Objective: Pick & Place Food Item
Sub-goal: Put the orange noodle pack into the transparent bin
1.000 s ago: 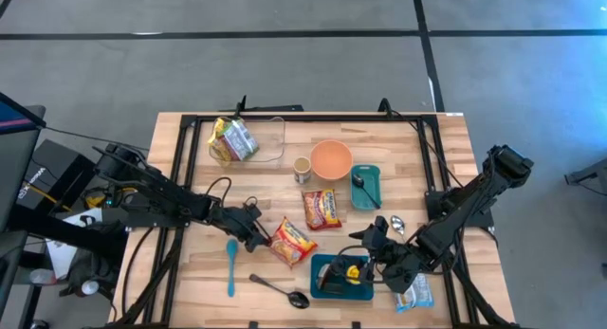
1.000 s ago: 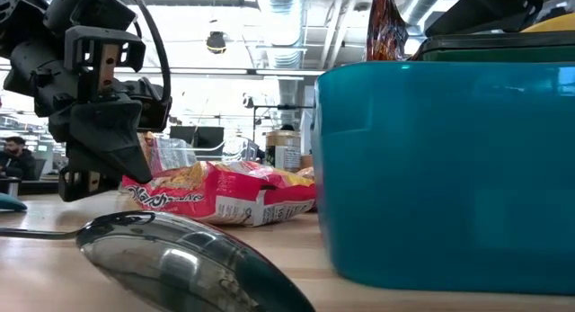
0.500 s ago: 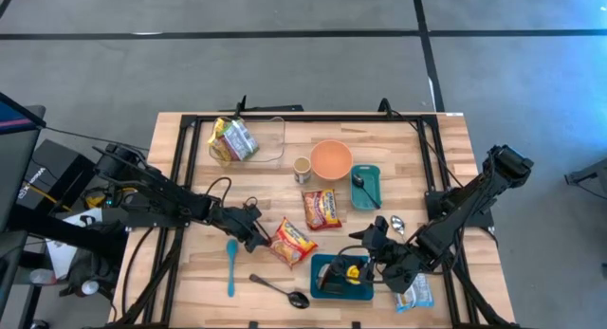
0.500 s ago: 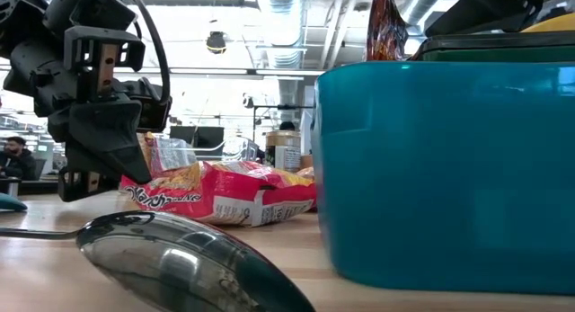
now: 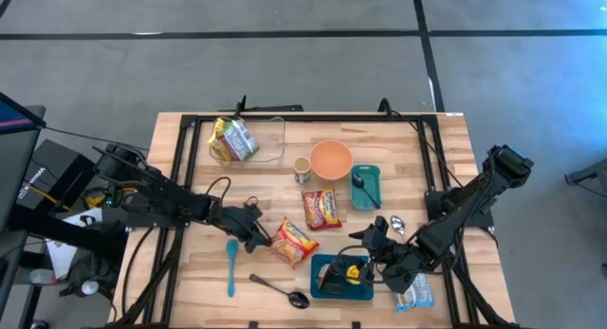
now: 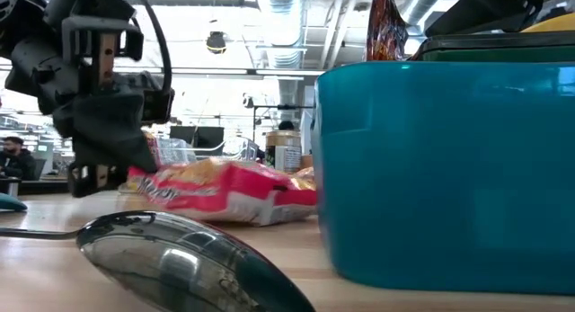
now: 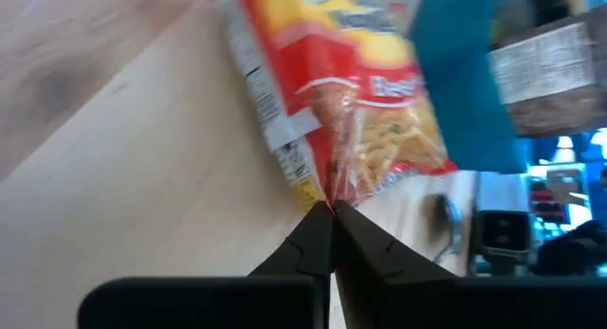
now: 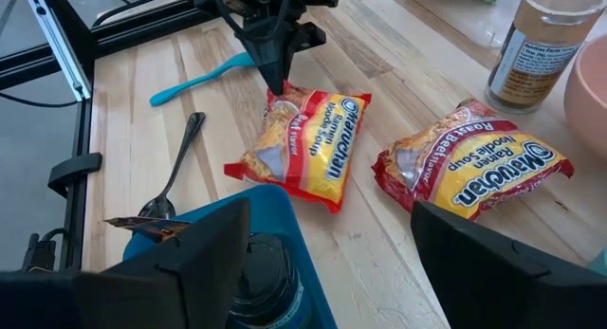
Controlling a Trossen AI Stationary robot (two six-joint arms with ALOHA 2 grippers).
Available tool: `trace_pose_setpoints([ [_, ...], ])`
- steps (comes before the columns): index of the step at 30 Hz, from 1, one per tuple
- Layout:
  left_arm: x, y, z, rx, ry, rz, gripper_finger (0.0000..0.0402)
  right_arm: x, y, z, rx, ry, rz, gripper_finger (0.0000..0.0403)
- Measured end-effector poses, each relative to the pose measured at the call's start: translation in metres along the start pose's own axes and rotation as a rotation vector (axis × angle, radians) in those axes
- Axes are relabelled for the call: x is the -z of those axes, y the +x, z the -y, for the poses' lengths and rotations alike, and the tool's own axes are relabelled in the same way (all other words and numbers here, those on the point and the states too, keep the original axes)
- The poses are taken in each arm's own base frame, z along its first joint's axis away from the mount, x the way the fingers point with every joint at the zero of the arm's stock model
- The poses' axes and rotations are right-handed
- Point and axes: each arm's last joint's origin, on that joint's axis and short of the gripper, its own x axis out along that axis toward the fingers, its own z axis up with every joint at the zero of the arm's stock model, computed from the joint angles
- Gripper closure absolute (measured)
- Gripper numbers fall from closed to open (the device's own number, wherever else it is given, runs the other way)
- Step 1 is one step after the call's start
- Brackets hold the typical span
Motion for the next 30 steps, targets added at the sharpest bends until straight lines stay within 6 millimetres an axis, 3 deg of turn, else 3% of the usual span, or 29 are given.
trace_pose_setpoints([
  [19, -0.013, -0.008, 0.025, 0.227, 0.119, 0.143, 0.0401, -0.001, 0.001, 0.001, 0.005, 0.002, 0.0, 0.0117],
  [30, -0.031, -0.052, 0.056, 0.373, 0.35, 0.375, 0.0401, -0.001, 0.001, 0.001, 0.005, -0.001, 0.0, 0.0117],
])
